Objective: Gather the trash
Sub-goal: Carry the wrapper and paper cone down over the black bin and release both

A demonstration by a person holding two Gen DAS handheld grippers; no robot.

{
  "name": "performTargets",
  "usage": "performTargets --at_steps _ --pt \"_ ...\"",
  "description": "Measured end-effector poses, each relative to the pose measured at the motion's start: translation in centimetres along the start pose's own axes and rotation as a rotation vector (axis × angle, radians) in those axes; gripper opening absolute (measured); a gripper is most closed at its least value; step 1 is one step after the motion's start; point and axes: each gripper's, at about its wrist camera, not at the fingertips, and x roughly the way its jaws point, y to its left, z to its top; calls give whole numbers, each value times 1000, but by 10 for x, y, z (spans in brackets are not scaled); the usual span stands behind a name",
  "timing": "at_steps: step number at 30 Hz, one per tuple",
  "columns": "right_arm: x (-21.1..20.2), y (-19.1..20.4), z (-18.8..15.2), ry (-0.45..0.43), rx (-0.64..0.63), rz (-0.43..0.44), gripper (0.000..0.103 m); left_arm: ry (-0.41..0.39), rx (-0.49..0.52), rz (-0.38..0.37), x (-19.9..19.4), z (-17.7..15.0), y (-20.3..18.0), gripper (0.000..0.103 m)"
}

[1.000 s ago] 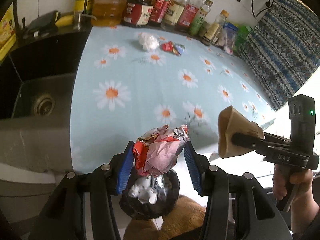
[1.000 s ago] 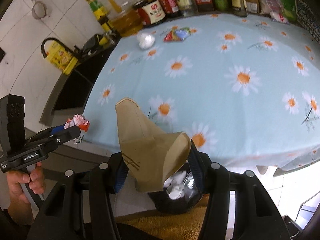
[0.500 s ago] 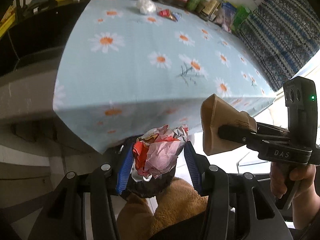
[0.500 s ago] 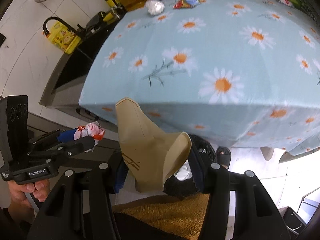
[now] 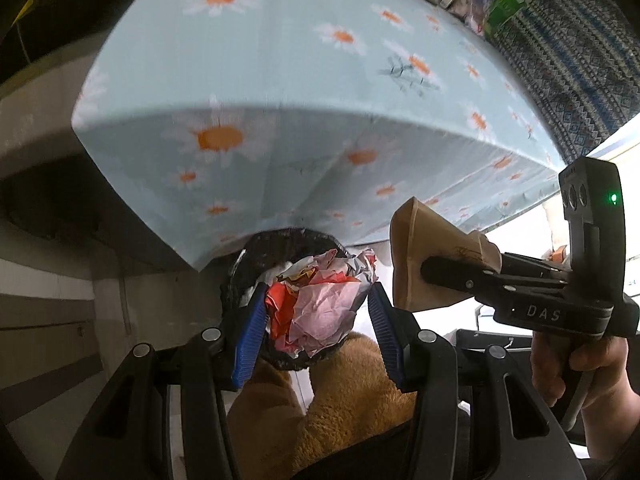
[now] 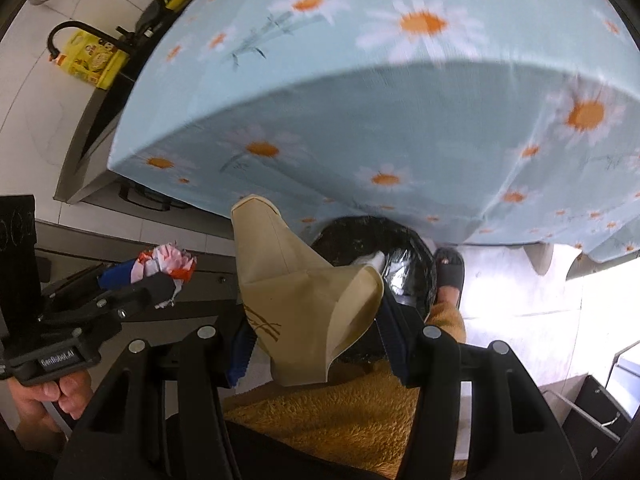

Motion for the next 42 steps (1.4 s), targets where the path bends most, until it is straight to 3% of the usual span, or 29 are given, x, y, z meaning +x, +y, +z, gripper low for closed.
performTargets --at_steps 16,18,20,32,35,42 --pt "10 4 15 29 -5 18 58 47 -35 -14 13 -4 4 50" --pt "9 4 18 27 -4 19 59 52 -45 -22 13 -4 5 61" --pt "10 3 20 31 6 28 61 54 -62 -25 13 -4 8 64" --pt "9 3 22 34 21 60 64 66 -68 -18 13 -4 11 64" --pt "8 6 22 31 27 68 76 67 -66 -19 13 -4 11 64" --pt "7 11 22 28 25 66 76 61 -68 -16 12 -5 11 64"
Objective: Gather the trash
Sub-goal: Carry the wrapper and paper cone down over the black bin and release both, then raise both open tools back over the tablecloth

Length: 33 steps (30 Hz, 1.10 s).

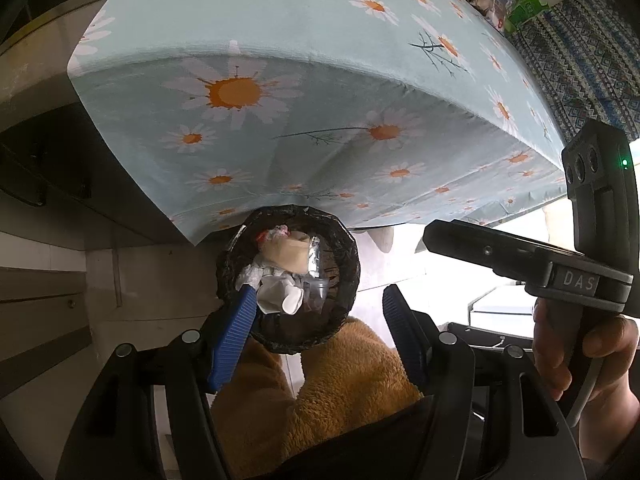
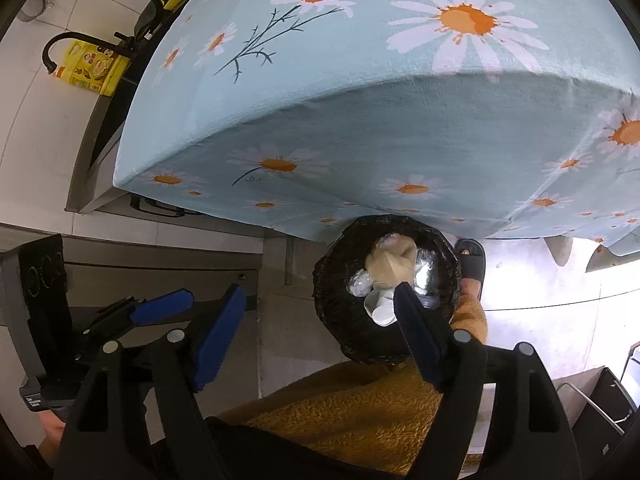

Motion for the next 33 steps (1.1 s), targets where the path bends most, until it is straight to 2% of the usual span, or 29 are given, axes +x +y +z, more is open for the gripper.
performTargets --at_steps 11,18,27,33 --pt "-13 8 -3 -25 0 0 76 -42 12 -6 -21 3 -6 63" --pt "-45 27 0 -75 -33 59 76 -105 47 3 -49 13 -17 64" --pt "-101 38 20 -252 -40 30 76 -207 88 -1 -89 41 -34 64" --pt "-123 35 45 -298 -61 31 76 -272 111 10 -105 70 -49 64"
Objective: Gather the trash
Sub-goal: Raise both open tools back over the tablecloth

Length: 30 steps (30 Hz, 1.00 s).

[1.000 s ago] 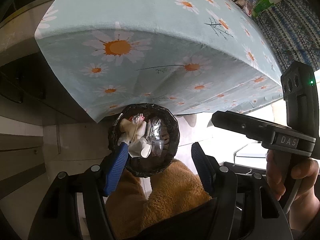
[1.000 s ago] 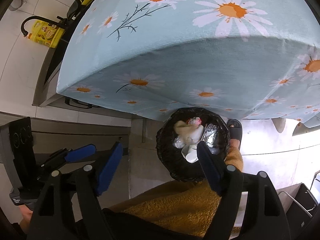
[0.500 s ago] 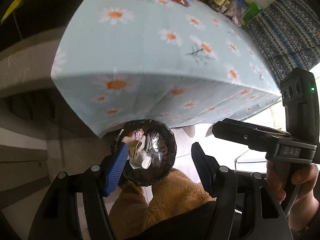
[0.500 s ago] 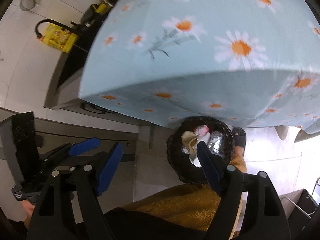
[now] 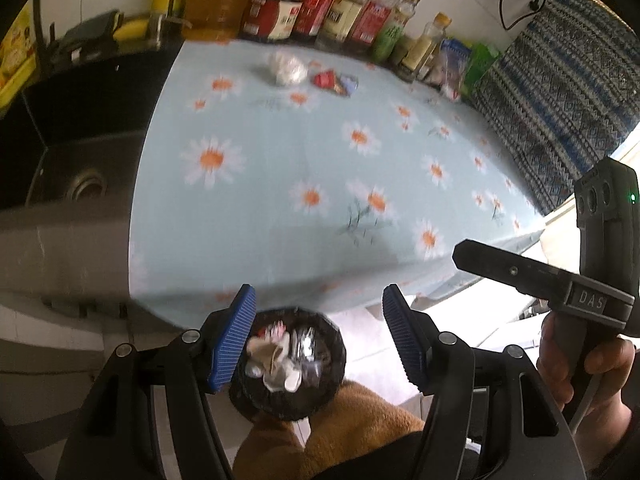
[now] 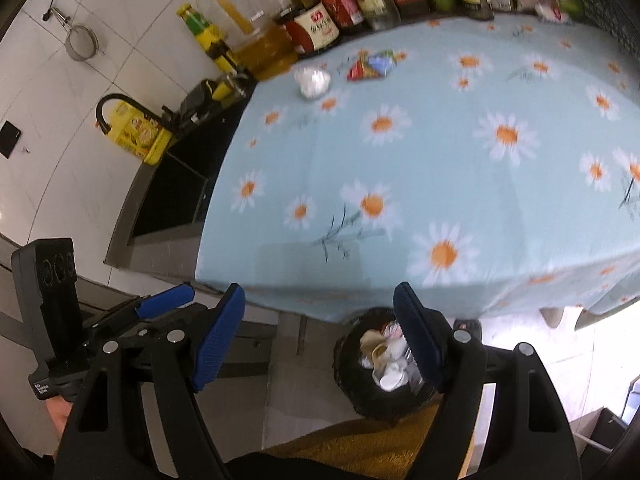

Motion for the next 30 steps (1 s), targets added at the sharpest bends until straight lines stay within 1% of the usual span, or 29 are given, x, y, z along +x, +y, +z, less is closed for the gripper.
performTargets --at_steps 4,8,9,11,13,20,21,22,24,26,27,28,30 --pt "-7 -6 21 -36 -6 -2 76 -41 7 7 -1 22 -10 64" --pt "-12 -17 43 -61 -4 -3 76 -60 8 9 1 40 -18 64" --pt "-11 -18 47 -63 -5 -4 77 -62 6 11 2 44 -20 71" --pt "-11 -25 60 -62 -9 -4 77 -72 -1 19 5 52 -22 74" --pt "-11 -31 69 -65 -14 -6 84 -78 -4 26 8 61 -25 74" --pt "1 -48 111 -37 -62 -21 85 -100 -35 57 18 86 -28 75" --pt "4 -49 119 -33 -78 -20 86 -100 -34 60 20 89 -29 77" --pt "7 -51 127 -27 -94 -25 90 -104 -39 71 23 94 -30 83" --pt "13 -54 141 -22 -119 -26 94 -112 -48 83 26 100 -31 85" --pt "23 -58 158 -5 -149 -22 95 -113 -68 108 30 106 -31 86" --pt "27 -59 164 4 -165 -16 98 -115 -79 118 33 109 -31 86" --pt "33 -59 174 21 -200 -9 98 -116 -86 121 34 111 -31 88" --pt "43 -59 189 35 -255 -10 98 -119 -102 139 39 118 -31 96"
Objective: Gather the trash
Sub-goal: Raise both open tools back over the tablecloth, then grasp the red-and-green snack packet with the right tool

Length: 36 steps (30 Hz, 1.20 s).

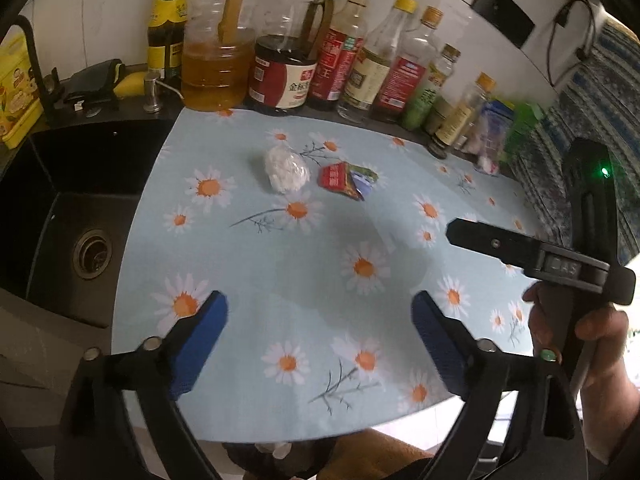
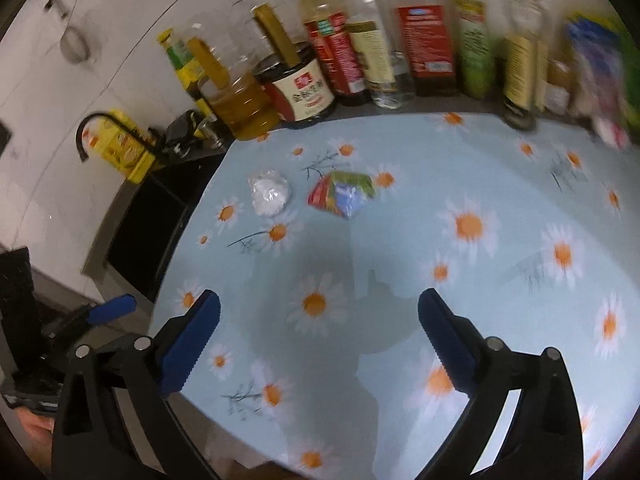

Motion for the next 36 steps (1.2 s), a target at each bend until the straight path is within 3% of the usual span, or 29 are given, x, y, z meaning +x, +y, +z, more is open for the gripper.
performTargets --at_steps 4,8,15,22,24,28,31,36 --pt "26 -8 30 14 -137 37 98 1 -11 83 12 9 -4 96" --pt "62 -20 59 60 -209 79 98 17 -39 112 22 16 -7 96" --pt "110 -17 74 151 -377 69 98 11 -98 170 27 25 -4 96" --pt "136 -6 74 190 -483 52 86 -6 -144 193 28 27 1 96" --pt "140 -3 74 202 -507 43 77 -5 -153 197 29 28 3 96" --pt "144 -1 71 191 -539 30 75 -7 -158 199 31 30 3 96" --pt "144 -1 72 179 -562 16 57 -8 -156 202 32 32 1 96" --pt "144 1 70 182 -586 8 57 -1 -159 211 36 36 -2 96"
